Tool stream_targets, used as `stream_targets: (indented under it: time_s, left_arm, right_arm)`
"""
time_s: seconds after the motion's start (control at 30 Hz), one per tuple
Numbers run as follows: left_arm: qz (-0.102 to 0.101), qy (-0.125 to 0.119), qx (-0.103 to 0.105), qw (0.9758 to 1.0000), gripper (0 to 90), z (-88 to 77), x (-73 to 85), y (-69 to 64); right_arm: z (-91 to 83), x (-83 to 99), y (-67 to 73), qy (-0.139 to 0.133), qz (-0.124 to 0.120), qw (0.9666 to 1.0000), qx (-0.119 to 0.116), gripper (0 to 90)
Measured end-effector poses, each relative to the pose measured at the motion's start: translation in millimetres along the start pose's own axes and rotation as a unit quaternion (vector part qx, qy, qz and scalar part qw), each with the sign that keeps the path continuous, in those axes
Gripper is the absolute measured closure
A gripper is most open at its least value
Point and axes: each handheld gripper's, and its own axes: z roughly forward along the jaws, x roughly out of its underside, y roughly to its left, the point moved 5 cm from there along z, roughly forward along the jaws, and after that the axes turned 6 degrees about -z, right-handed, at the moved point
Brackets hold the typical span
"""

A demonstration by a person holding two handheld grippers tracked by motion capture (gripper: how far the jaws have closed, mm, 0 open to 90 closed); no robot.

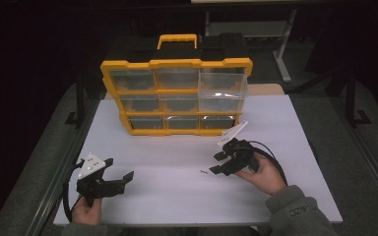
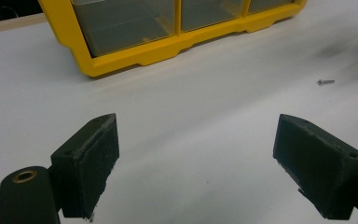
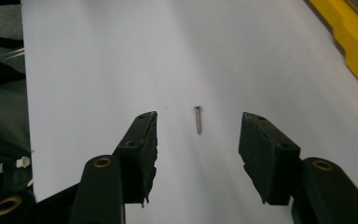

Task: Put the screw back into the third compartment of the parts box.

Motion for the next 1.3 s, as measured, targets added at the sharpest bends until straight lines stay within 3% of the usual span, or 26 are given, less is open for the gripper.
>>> stream_targets:
  time_s: [0.5,0.63,0.77,0.8,1.0,1.3]
  left_arm:
    - [0.0,-0.001,0.001,1.0,13.7,-0.1,-0.3,0.4]
    - [0.002,0.001,0.001,1.0,13.6,0.0,-0.1,0.7]
    - [0.003,0.002,0.002,1.0,13.7,0.0,-0.1,0.6]
    - [0.002,0.001,0.001,1.0,13.7,-0.1,-0.1,0.6]
    - [0.003,0.0,0.002,1.0,13.7,0.1,-0.4,0.2]
    - [0.0,0.0,0.002,1.0,13.7,-0.3,-0.6,0.3]
  right_arm:
    - [51.4,-3.8,-7.2,0.026,-0.016,0.9992,-0.025,62.5]
    - [57.6,-1.9,-7.5,0.04,-0.001,0.9989,-0.023,65.6]
    - [65.2,-1.3,-6.2,0.053,-0.018,0.9984,-0.013,71.3]
    - [64.5,-1.6,-5.2,0.055,-0.013,0.9984,-0.006,73.5]
    - [66.0,-2.1,-5.3,0.06,-0.04,0.9973,0.015,84.6]
    - [64.9,-1.1,-7.1,0.058,-0.023,0.9981,-0.005,87.3]
